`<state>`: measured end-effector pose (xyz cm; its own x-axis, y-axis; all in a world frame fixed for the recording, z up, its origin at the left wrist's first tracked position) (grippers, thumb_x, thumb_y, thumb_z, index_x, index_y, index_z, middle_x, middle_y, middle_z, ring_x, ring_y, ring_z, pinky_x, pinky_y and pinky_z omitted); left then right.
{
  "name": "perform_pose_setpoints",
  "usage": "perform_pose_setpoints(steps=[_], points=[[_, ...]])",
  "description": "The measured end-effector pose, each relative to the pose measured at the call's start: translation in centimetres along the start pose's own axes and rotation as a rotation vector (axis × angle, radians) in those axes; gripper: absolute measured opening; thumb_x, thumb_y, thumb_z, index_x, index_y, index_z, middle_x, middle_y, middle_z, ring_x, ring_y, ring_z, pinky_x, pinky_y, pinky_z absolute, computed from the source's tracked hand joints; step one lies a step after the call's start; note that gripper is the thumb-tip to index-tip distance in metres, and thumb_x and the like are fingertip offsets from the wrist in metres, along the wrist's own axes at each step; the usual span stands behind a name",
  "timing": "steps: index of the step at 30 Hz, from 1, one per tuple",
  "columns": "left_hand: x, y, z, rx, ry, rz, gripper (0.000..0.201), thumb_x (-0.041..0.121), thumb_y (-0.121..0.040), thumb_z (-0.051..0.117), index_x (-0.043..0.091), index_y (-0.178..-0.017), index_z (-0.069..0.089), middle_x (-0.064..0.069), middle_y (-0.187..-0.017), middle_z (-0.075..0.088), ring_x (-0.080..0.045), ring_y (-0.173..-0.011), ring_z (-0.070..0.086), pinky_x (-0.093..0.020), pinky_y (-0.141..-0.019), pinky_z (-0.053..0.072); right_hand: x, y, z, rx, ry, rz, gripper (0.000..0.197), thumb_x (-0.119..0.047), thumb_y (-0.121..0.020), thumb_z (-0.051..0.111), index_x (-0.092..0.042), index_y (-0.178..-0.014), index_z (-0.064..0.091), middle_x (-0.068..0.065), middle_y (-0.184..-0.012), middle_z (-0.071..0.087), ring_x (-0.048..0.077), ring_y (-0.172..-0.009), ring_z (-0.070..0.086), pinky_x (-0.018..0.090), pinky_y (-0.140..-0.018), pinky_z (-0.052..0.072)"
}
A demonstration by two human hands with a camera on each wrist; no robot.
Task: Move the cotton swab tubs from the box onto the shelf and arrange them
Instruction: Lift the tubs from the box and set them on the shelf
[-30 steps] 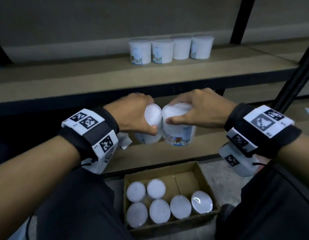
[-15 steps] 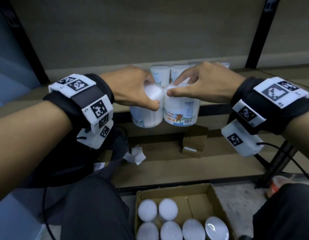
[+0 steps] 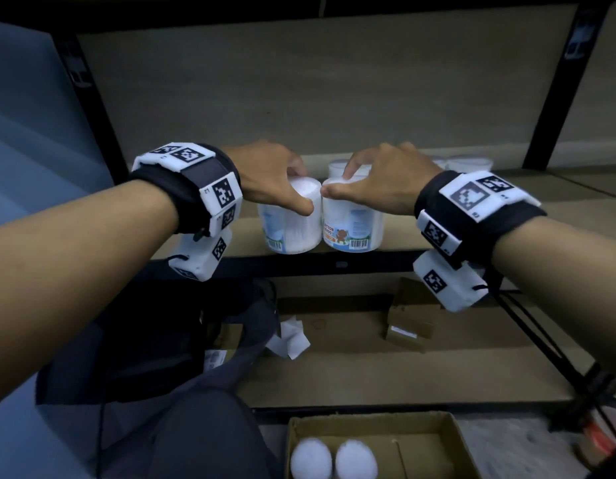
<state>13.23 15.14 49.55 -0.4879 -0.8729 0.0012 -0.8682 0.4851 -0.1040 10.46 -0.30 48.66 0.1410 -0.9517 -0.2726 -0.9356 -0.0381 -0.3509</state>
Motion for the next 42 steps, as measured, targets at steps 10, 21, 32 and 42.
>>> perform_pose_setpoints(steps=[10, 21, 32, 42], points=[[-3.9, -3.0, 2.0, -0.044, 0.073, -0.06, 0.073, 0.054, -0.072, 0.072, 0.024, -0.134, 0.047, 0.01, -0.124, 0.061, -0.015, -0.106, 0.058, -0.031, -0.088, 0.047, -1.1, -3.0, 3.4, -0.032, 0.022, -0.001, 0.064, -0.078, -0.073, 0.058, -0.026, -0.107, 0.069, 0.0, -0.12, 0.065, 0.021, -0.11, 0.057, 0.032, -0.08, 0.046], [-5.6, -3.5, 2.9, 0.0, 0.118, -0.051, 0.051, 0.052, -0.072, 0.073, 0.03, -0.115, 0.055, 0.012, -0.119, 0.06, -0.013, -0.102, 0.058, -0.029, -0.083, 0.047, -1.4, -3.5, 4.7, -0.068, 0.057, -0.011, 0.073, -0.083, -0.074, 0.048, -0.026, -0.115, 0.068, 0.004, -0.127, 0.062, 0.024, -0.12, 0.052, 0.033, -0.079, 0.042], [-4.7, -1.6, 1.8, 0.066, 0.094, 0.045, 0.052, 0.046, -0.075, 0.077, 0.027, -0.121, 0.058, 0.015, -0.123, 0.058, -0.008, -0.107, 0.052, -0.024, -0.082, 0.037, -1.6, -1.7, 2.5, -0.127, 0.097, -0.196, 0.035, -0.045, -0.084, 0.07, -0.033, -0.117, 0.068, -0.007, -0.12, 0.065, 0.013, -0.107, 0.058, 0.03, -0.091, 0.046], [-4.7, -0.6, 2.5, 0.124, 0.062, 0.117, 0.032, 0.026, -0.083, 0.075, 0.023, -0.114, 0.067, 0.012, -0.115, 0.067, -0.005, -0.096, 0.058, -0.025, -0.086, 0.047, -0.9, -1.4, 3.7, 0.027, -0.019, -0.154, 0.031, -0.015, -0.081, 0.075, -0.033, -0.106, 0.075, -0.004, -0.108, 0.07, 0.012, -0.103, 0.059, 0.022, -0.083, 0.041]])
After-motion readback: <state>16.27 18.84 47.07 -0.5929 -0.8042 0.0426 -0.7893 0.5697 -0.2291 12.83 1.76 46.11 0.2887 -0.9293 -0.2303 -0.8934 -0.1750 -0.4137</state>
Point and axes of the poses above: each hand's wrist, its own y-axis away from the middle knuckle, its own z-axis out of the palm, x = y × z, the point moved 8 cm from there along -y, towards the middle knuckle
